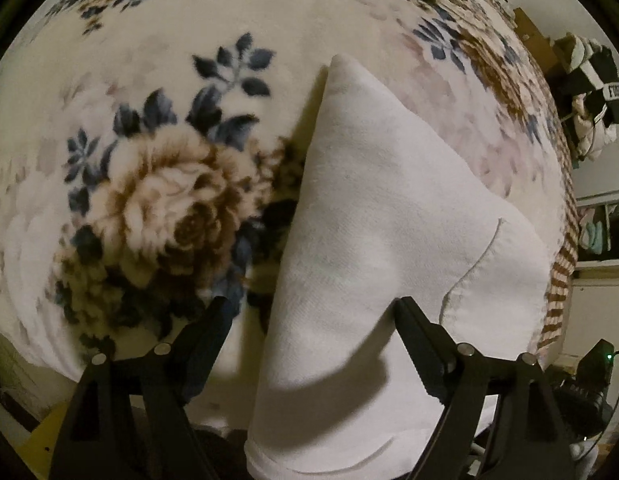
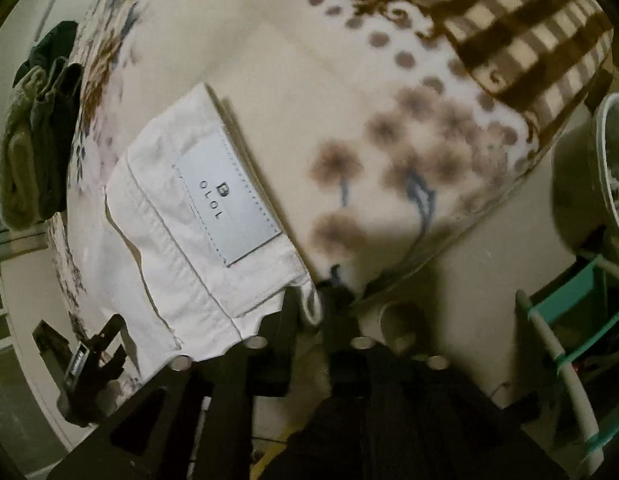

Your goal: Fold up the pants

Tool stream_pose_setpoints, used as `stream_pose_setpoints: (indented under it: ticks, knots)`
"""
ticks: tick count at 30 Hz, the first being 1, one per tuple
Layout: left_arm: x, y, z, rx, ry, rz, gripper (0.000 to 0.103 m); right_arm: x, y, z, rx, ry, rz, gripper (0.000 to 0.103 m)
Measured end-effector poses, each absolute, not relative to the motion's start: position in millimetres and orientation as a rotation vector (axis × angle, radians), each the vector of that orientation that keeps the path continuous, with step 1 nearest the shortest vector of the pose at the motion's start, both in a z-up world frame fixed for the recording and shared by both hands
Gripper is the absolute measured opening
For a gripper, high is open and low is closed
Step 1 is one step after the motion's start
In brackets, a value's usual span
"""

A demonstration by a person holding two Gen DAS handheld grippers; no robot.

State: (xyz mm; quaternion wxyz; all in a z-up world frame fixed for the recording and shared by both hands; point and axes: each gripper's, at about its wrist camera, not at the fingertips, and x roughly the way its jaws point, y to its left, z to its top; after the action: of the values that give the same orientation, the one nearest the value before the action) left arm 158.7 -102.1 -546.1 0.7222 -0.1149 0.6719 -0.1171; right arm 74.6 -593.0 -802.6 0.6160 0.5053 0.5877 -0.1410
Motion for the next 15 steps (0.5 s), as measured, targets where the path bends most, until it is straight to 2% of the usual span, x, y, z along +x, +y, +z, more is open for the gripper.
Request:
stream_pose_setpoints:
  ticks: [1, 3, 4, 10, 15]
  knots:
    - [157, -98, -546, -0.269, 1.484, -0.261, 0.084, 74, -593, -800, 1.189, 1.318, -0.304, 0.060]
    - [153, -92, -548, -0.310, 1.491, -0.277, 0.083, 67, -590, -794, 1.242, 1.264, -0.269, 0.077]
    - [151, -89, -551, -0.332, 1.499, -0.279, 0.083, 61, -589, -795, 1.270, 1.250, -0.254, 0.083]
    - [141, -82, -563, -0.434, 1.514, -0.296, 0.083, 51, -542, -843, 1.504, 1.252, -0.168, 0.086]
    - [140, -86, -562, -0.412, 1.507, -0.326, 0.083, 67, -510, -866, 1.597, 1.094, -0.124, 0.084]
